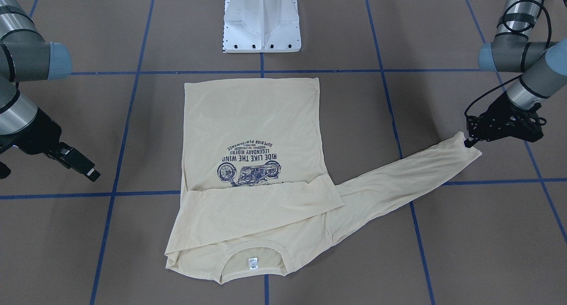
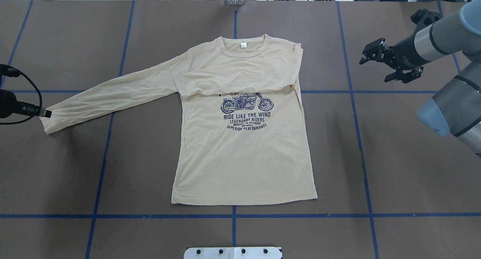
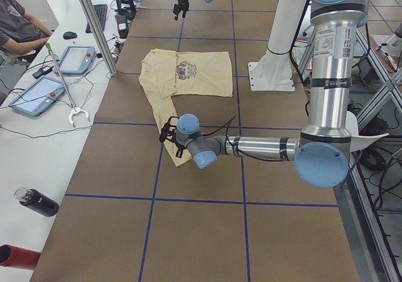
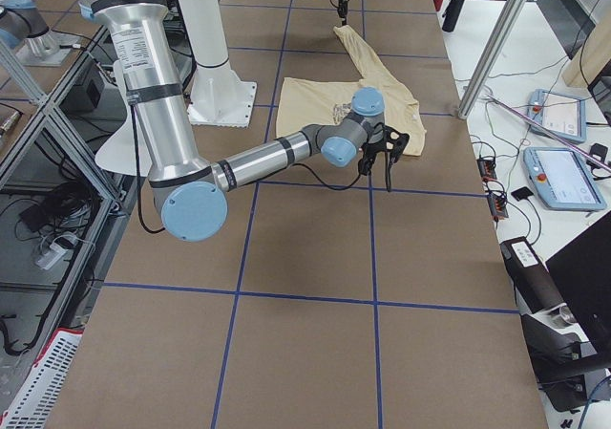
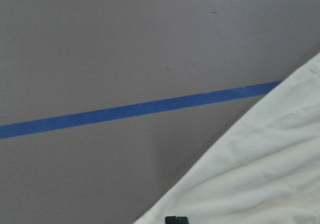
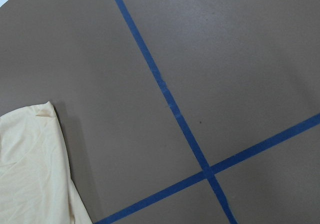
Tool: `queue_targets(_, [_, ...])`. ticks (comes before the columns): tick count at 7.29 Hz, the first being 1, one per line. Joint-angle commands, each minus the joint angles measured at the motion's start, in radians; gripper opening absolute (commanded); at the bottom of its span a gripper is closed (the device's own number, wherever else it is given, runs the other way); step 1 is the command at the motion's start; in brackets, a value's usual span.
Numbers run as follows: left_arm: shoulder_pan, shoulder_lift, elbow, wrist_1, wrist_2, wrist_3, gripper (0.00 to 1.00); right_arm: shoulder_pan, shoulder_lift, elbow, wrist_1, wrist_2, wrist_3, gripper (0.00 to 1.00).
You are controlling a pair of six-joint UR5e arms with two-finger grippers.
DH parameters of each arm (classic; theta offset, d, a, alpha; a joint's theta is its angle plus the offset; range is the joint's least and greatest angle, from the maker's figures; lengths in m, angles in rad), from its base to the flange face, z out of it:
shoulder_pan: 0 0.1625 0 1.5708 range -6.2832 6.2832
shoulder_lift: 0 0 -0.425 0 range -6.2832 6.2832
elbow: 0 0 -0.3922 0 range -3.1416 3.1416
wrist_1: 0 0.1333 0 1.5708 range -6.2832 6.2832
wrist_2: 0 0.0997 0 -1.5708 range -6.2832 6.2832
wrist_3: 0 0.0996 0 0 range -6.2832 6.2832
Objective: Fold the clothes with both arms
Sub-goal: 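Grasp the cuff of the other sleeve with the left gripper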
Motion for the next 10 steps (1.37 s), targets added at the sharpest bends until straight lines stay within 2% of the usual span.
queue_targets(1, [0.000,0.000,0.036,0.000,0.054,0.001,0.36,0.002,-0.011,0.001,0.002,-0.008,-0.006,0.99])
queue_targets(3, [-0.001,-0.006,0.094,-0.009,0.050,0.097,0.37,0.013,-0.037,0.008,0.005,-0.011,-0.006,0.99])
queue_targets(5, [0.000,-0.017,0.096,-0.011,0.050,0.028,0.37,0.008,-0.039,0.008,0.005,-0.017,-0.006,0.99])
queue_targets(10, [-0.004,-0.012,0.107,-0.009,0.052,0.049,0.36,0.005,-0.039,0.007,0.005,-0.045,-0.006,0.99])
